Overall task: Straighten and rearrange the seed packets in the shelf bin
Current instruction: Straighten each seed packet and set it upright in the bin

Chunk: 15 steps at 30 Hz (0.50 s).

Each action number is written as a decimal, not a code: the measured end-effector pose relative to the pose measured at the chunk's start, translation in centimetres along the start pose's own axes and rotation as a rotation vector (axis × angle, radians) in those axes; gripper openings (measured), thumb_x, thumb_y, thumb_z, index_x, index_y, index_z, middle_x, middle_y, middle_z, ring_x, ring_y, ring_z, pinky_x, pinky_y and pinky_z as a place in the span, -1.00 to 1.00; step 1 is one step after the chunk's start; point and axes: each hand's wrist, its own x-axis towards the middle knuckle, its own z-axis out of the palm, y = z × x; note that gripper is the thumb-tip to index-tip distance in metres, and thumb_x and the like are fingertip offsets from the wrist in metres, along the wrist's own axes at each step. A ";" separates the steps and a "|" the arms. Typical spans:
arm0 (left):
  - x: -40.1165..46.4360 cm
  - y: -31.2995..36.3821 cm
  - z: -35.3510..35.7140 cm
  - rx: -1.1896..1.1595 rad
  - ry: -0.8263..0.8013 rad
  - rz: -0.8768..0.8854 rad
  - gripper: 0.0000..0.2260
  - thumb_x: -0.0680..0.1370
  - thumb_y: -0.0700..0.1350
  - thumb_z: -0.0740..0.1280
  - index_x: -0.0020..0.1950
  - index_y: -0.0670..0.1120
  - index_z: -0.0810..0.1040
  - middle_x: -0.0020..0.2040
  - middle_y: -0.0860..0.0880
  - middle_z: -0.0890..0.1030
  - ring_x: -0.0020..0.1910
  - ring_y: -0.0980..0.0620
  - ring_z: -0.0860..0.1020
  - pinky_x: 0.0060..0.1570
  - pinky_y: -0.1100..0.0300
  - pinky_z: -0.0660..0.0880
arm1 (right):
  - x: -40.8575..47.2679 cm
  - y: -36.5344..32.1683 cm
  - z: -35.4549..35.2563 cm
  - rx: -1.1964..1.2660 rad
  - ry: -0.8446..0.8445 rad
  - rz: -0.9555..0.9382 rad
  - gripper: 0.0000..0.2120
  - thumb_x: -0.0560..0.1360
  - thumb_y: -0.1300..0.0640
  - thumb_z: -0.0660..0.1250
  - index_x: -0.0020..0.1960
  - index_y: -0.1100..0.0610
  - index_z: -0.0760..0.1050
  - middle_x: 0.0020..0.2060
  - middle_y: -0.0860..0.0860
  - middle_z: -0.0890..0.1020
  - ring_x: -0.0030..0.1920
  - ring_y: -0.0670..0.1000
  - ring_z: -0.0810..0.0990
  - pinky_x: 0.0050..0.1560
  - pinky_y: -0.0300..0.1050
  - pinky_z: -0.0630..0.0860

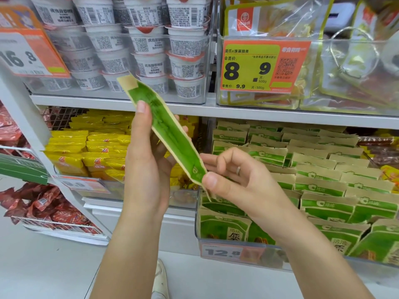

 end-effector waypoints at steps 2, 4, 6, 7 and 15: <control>-0.1 -0.1 0.2 -0.012 0.003 0.009 -0.58 0.46 0.26 0.28 0.04 -0.06 0.56 -0.13 -0.03 0.62 -0.08 0.01 0.62 -0.07 0.05 0.59 | -0.1 0.0 0.1 0.024 -0.028 0.007 -0.62 0.18 -0.12 0.48 -0.23 0.07 0.39 0.01 -0.05 0.69 0.08 -0.15 0.64 0.02 -0.27 0.56; -0.1 -0.1 0.1 -0.005 -0.036 -0.004 -0.63 0.46 0.25 0.30 0.00 -0.03 0.61 -0.10 -0.04 0.63 -0.05 0.00 0.61 -0.05 0.04 0.57 | 0.0 0.0 0.0 0.044 -0.020 0.006 -0.64 0.18 -0.10 0.48 -0.24 0.07 0.39 0.00 -0.06 0.70 0.04 -0.08 0.67 -0.03 -0.22 0.58; 0.0 0.0 -0.1 0.046 -0.139 -0.017 -0.74 0.46 0.19 0.34 -0.06 0.04 0.66 -0.05 -0.04 0.61 0.00 -0.01 0.59 0.01 -0.02 0.55 | 0.1 0.0 -0.2 0.045 0.017 -0.013 -0.71 0.18 -0.11 0.48 -0.27 0.00 0.44 0.02 -0.10 0.69 0.05 -0.06 0.67 0.04 -0.15 0.59; 0.0 0.0 -0.1 0.088 -0.196 -0.018 -0.74 0.42 0.16 0.37 -0.05 0.03 0.65 -0.04 -0.05 0.59 -0.01 -0.01 0.58 0.03 -0.04 0.55 | 0.2 -0.1 -0.4 0.053 0.039 -0.028 -0.74 0.19 -0.11 0.48 -0.28 -0.03 0.46 0.03 -0.12 0.69 0.06 -0.08 0.66 0.06 -0.17 0.58; 0.0 -0.4 -0.3 0.166 -0.318 0.001 -0.63 0.37 0.08 0.41 0.07 -0.11 0.54 -0.02 -0.12 0.54 -0.05 -0.07 0.58 -0.05 0.08 0.58 | 0.1 -0.1 -0.5 -0.033 0.112 -0.091 -0.77 0.36 -0.10 0.45 -0.23 0.05 0.53 0.03 -0.13 0.68 0.04 -0.21 0.62 -0.09 -0.43 0.48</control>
